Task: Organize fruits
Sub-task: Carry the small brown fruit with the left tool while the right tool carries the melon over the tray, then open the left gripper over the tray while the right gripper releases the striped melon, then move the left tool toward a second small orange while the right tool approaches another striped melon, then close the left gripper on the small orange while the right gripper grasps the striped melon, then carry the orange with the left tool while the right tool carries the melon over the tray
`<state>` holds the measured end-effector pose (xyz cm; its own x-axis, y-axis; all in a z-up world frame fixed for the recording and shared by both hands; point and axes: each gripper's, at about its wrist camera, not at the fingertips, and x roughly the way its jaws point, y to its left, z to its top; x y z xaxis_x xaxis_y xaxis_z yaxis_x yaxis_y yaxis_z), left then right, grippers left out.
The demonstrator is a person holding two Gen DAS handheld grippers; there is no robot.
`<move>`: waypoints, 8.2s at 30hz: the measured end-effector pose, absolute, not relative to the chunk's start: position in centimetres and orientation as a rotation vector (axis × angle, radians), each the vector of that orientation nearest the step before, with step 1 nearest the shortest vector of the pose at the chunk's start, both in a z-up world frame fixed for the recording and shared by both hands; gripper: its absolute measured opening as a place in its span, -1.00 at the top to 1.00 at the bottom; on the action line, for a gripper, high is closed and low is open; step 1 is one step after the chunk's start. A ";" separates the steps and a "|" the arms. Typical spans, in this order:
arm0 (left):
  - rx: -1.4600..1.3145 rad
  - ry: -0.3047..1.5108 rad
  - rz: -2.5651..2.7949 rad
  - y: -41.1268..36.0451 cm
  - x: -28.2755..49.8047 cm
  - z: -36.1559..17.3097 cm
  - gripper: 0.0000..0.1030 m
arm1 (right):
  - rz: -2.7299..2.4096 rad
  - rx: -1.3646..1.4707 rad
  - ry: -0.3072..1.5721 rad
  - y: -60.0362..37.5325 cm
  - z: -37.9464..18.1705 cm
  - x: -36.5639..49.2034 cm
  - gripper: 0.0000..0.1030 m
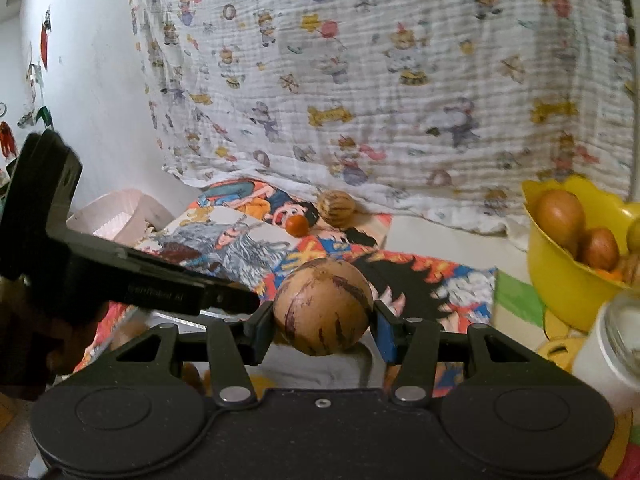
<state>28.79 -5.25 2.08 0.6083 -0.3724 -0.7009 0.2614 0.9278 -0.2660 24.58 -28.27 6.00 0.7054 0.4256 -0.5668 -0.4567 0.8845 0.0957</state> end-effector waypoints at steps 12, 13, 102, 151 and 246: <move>-0.105 0.925 -0.426 -9.2 29.2 -0.2 0.45 | 0.520 -0.074 0.710 -29.9 1.7 20.5 -0.03; -0.101 0.931 -0.428 -9.4 29.3 -0.3 0.45 | 0.524 -0.077 0.716 -29.8 1.4 20.2 -0.03; -0.062 0.839 -0.115 1.5 34.3 4.0 -0.99 | 0.477 -0.060 0.417 -27.9 11.7 28.0 -0.99; -0.005 0.796 -0.296 1.4 45.7 -3.5 -0.48 | 0.385 0.244 0.965 -17.6 0.9 54.6 -0.47; -0.040 0.863 -0.314 1.4 27.8 1.2 0.34 | 0.683 0.178 1.033 -21.8 3.4 33.1 -0.09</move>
<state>27.84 1.38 1.20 0.6071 -0.2875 -0.7408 0.2550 0.9534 -0.1610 33.08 -21.82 3.43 0.3278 0.5986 -0.7309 -0.4377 0.7818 0.4440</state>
